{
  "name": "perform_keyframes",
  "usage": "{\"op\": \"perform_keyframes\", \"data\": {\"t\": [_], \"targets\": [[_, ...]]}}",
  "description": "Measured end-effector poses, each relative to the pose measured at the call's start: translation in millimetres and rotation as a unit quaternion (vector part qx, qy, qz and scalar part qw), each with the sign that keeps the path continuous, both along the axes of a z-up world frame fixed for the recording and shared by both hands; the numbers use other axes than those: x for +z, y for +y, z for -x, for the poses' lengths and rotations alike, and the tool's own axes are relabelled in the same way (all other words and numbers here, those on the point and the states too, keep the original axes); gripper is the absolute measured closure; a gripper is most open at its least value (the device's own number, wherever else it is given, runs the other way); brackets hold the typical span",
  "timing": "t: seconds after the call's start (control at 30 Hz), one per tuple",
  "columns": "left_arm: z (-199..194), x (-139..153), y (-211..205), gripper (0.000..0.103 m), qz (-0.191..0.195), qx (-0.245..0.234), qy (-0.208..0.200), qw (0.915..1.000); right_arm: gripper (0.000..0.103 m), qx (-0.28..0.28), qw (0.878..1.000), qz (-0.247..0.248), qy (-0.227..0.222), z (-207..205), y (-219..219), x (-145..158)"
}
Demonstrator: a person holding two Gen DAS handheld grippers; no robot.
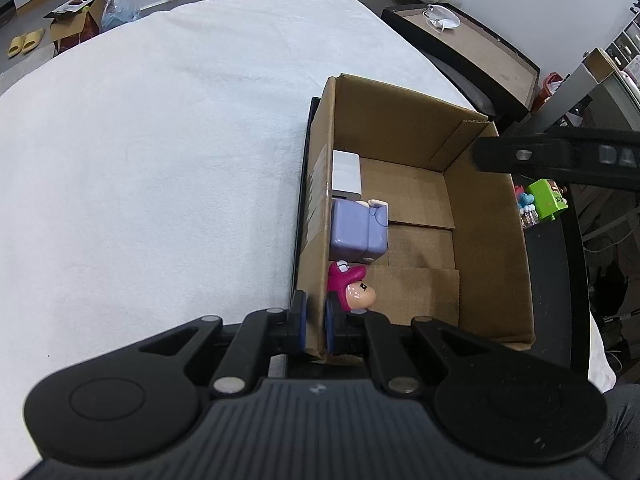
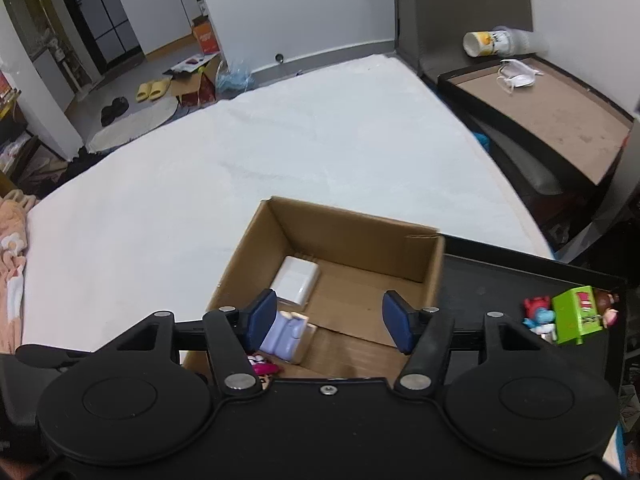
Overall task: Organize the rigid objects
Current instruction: 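Open the right gripper and withdraw it from the box, then move the right gripper to the green cube-shaped cup on the tray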
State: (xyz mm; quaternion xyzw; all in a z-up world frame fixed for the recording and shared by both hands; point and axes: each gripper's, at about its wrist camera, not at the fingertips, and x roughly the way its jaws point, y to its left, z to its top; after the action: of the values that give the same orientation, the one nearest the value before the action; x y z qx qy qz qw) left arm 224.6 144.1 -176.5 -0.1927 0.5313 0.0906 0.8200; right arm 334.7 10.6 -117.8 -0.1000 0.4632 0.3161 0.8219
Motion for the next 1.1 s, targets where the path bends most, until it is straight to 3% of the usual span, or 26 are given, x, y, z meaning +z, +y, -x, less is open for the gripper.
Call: {"op": "perform_keyframes", "data": {"t": [0.27,0.4,0.63,1.1], "targets": [[-1.2,0.3,-1.4,0.095,-0.004,0.0,0.005,1.0,0.021,-0.026,0.999,-0.031,-0.011,-6.8,-34.2,2.5],[-2.4,0.3,-2.4,0.095,-0.007,0.0,0.007,1.0,0.021,-0.039,0.998,-0.051,-0.005,-8.8,-48.4,3.2],[-2.2,0.7,-5.1,0.095,-0.015,-0.002,0.011,0.9998,0.013,-0.065,0.997,-0.044,-0.014,-16.6,-74.3,-0.3],[-2.5,2.7,-9.0,0.095,-0.026,0.0,0.02,0.9995,0.01,-0.111,0.993,-0.041,-0.02,-28.7,-142.2,-9.6]]}}
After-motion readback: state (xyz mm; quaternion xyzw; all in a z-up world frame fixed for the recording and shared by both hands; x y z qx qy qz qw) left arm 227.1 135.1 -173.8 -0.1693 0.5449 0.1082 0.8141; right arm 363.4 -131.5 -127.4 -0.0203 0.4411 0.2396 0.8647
